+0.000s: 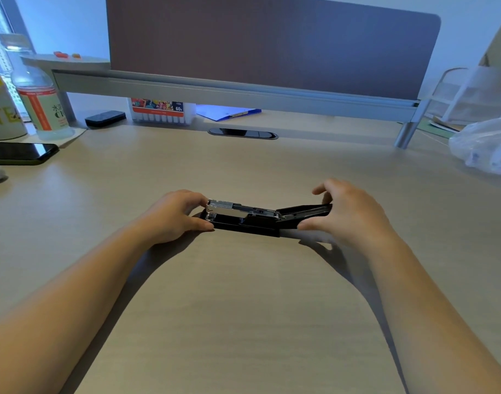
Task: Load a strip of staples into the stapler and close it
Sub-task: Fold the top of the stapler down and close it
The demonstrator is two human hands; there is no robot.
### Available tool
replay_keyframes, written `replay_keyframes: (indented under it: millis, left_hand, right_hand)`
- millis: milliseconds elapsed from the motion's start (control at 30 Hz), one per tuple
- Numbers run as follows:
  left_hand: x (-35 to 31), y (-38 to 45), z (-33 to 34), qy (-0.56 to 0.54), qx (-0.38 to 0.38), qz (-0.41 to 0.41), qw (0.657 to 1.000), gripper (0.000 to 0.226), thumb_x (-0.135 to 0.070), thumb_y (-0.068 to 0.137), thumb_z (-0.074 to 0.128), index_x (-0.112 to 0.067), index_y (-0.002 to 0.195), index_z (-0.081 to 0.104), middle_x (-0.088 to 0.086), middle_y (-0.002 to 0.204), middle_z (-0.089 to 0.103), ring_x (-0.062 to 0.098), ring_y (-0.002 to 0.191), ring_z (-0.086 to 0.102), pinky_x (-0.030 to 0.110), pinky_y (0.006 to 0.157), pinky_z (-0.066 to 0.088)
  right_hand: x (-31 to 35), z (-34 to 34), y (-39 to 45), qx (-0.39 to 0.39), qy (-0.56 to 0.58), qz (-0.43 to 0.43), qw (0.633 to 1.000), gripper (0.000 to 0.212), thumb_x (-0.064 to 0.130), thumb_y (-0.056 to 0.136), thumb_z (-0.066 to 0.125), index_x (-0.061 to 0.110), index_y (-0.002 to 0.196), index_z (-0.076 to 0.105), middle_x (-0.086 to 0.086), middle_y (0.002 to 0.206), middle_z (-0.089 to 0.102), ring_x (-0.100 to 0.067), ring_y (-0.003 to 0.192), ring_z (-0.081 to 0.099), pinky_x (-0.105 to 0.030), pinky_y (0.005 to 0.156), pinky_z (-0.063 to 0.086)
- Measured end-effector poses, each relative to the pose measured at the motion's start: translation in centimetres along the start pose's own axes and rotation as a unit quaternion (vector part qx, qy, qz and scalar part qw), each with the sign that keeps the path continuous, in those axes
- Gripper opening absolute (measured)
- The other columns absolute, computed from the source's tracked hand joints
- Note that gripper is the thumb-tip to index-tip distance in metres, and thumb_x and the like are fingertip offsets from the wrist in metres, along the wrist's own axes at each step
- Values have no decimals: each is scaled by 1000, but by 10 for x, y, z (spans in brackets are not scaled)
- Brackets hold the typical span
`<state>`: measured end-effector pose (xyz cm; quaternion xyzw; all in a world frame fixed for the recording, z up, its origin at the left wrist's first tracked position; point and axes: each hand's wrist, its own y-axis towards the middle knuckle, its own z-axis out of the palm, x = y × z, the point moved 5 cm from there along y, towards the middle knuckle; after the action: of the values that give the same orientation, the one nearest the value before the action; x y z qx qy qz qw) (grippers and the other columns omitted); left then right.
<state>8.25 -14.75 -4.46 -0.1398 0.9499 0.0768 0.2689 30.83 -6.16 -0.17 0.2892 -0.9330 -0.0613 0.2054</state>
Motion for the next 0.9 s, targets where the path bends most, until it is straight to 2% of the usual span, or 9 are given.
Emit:
replay_keyframes:
  millis: [133, 233, 367, 400, 500, 567, 700, 800, 900]
  left_hand:
    - [-1, 0, 0, -9, -3, 4, 1000, 40, -20, 73, 68, -10, 110, 58, 13, 119, 57, 27, 111, 47, 34, 90, 36]
    - [-3, -1, 0, -10, -9, 13, 1000, 36, -19, 73, 68, -10, 107, 59, 12, 115, 59, 26, 107, 48, 30, 83, 34]
    - [-6, -2, 0, -5, -12, 14, 1000, 36, -20, 74, 67, -11, 108, 59, 11, 115, 59, 26, 107, 48, 32, 86, 36]
    - [-6, -3, 1, -4, -13, 12, 1000, 36, -21, 74, 67, -11, 108, 58, 11, 116, 59, 26, 108, 48, 33, 87, 37]
    - [-11, -4, 3, 4, -12, 10, 1000, 38, -23, 75, 67, -11, 109, 58, 11, 116, 59, 26, 108, 48, 38, 92, 39]
    - [-14, -5, 4, 9, -8, 12, 1000, 38, -25, 75, 66, -11, 110, 58, 10, 116, 59, 26, 109, 49, 40, 94, 40]
    - [-16, -6, 6, 12, -7, 10, 1000, 42, -28, 74, 66, -13, 112, 56, 8, 118, 59, 25, 110, 48, 42, 96, 41]
    - [-19, -6, 7, 16, -4, 8, 1000, 43, -30, 74, 65, -13, 113, 56, 9, 119, 58, 25, 111, 48, 42, 96, 42]
    - [-22, -6, 10, 8, -2, 11, 1000, 43, -29, 74, 65, -13, 113, 56, 9, 119, 58, 25, 111, 48, 42, 96, 42]
  right_hand:
    - [-12, -11, 1, -16, 165, -9, 986, 56, 16, 62, 78, 20, 110, 50, -1, 105, 49, -19, 91, 50, -29, 76, 37]
    - [-17, -18, 1, -61, 246, -13, 967, 58, 11, 60, 78, 24, 108, 49, -1, 108, 50, -18, 96, 48, -27, 80, 36]
    - [-11, -20, 1, -119, 326, -29, 937, 64, 5, 60, 77, 26, 110, 45, 2, 110, 48, -11, 103, 47, -16, 83, 37]
    - [-9, -17, 2, -131, 365, -27, 922, 62, 3, 60, 76, 28, 108, 44, 1, 108, 49, -12, 101, 49, -17, 86, 39]
    - [1, -4, 5, -141, 518, -9, 844, 48, -4, 65, 70, 30, 92, 48, -4, 96, 53, -18, 84, 57, -36, 88, 45]
    - [7, 5, 8, -137, 551, 8, 823, 35, -3, 70, 66, 26, 80, 51, -1, 81, 57, -17, 76, 56, -40, 85, 46]
    - [20, 23, 11, -61, 511, -9, 857, 25, 7, 76, 64, 28, 79, 52, -7, 85, 58, -31, 92, 57, -41, 88, 47]
    - [27, 27, 13, -35, 459, -47, 886, 22, 5, 77, 63, 24, 85, 55, -3, 83, 58, -19, 83, 56, -28, 78, 47]
    - [35, 29, 18, -32, 383, -66, 921, 36, 7, 71, 69, 22, 101, 55, 2, 84, 58, -23, 87, 57, -34, 81, 48]
